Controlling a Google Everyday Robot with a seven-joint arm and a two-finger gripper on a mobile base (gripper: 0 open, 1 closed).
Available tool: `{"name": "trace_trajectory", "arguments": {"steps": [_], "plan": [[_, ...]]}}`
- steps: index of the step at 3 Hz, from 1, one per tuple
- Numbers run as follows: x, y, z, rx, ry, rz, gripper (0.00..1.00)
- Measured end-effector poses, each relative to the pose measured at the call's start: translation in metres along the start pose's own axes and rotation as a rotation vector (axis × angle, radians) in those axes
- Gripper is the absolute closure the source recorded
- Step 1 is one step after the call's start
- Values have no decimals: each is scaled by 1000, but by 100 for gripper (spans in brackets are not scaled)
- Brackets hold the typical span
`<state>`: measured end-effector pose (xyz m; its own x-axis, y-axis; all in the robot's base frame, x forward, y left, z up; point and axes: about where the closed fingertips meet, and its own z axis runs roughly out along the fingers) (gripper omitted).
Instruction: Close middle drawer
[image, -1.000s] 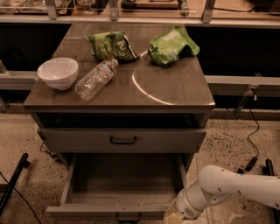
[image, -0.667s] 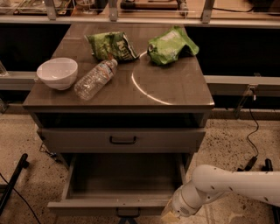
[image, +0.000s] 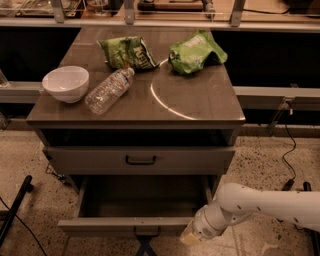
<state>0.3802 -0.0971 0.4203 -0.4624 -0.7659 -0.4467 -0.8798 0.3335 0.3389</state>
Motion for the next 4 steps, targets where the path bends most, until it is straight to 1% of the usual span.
{"name": "trace_trajectory", "arguments": {"steps": [2,3,4], "plan": [[-32,-37,8,20,-35,4,100],[-52,-62,15,43,-31,11,100],[-58,-70,16,56,-36,19,100]]}}
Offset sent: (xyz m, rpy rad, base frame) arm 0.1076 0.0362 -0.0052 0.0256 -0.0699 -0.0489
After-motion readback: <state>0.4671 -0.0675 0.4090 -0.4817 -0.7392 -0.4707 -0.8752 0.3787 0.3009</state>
